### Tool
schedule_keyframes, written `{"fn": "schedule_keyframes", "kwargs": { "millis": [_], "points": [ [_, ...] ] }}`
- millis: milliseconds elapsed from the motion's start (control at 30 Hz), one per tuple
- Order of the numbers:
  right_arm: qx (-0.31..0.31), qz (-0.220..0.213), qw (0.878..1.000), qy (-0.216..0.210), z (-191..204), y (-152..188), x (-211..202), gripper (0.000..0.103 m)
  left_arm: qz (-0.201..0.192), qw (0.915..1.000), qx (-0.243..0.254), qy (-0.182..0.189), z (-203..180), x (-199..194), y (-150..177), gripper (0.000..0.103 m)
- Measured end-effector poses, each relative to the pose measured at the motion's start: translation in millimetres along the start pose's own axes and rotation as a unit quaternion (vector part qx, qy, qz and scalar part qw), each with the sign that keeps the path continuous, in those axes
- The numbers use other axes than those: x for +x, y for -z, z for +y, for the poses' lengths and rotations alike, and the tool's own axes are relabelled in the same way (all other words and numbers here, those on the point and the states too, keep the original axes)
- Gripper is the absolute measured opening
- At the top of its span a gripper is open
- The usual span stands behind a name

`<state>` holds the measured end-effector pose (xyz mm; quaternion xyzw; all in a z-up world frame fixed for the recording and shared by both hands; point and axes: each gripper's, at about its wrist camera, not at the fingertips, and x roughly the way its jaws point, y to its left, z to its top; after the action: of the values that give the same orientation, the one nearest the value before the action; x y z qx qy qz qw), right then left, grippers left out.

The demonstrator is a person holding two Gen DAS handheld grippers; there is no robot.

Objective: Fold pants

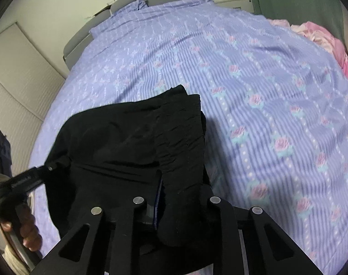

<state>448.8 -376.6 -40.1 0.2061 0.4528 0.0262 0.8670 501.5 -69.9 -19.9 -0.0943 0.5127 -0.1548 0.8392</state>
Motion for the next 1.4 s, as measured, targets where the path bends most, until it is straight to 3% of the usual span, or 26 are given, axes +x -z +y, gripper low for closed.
{"fn": "schedule_keyframes", "kwargs": {
  "millis": [100,233,467,567,667,733,800,933,1000,1100,1267,1400],
  "points": [
    [-0.003,0.004,1.0,-0.008,13,6,1,0.023,-0.004,0.9994,0.018,-0.031,4,-17,11,0.01],
    [-0.009,0.003,1.0,-0.014,31,17,-4,0.022,-0.005,0.999,0.009,-0.044,0,-28,14,0.01],
    [-0.026,0.035,0.999,-0.011,28,26,35,0.025,0.041,0.9972,-0.003,-0.063,30,26,29,0.01],
    [0.004,0.043,0.999,-0.019,12,34,44,0.037,0.046,0.9972,-0.012,-0.058,41,35,41,0.012],
    [0.024,0.043,0.998,-0.026,2,44,51,0.045,0.05,0.9969,-0.01,-0.06,38,45,46,0.025],
    [0.028,0.042,0.998,-0.03,-1,45,52,0.047,0.051,0.9965,-0.008,-0.066,44,44,51,0.039],
    [0.024,0.04,0.999,-0.024,1,44,48,0.051,0.051,0.9965,-0.01,-0.065,44,42,52,0.045],
    [-0.026,0.003,0.999,0.034,13,41,21,0.075,0.021,0.9964,-0.01,-0.082,46,11,52,0.06],
    [-0.073,-0.029,0.995,0.065,22,38,1,0.082,-0.004,0.9959,0.0,-0.09,46,-5,51,0.067],
    [-0.117,-0.057,0.987,0.095,25,17,-12,0.089,-0.019,0.9942,0.03,-0.101,42,-11,43,0.069],
    [-0.177,-0.022,0.984,0.002,31,-30,12,0.089,-0.008,0.9942,0.069,-0.083,36,9,29,0.069],
    [-0.2,0.01,0.979,-0.037,30,-48,46,0.088,-0.006,0.9965,0.049,-0.068,48,23,18,0.069]
  ]
}}
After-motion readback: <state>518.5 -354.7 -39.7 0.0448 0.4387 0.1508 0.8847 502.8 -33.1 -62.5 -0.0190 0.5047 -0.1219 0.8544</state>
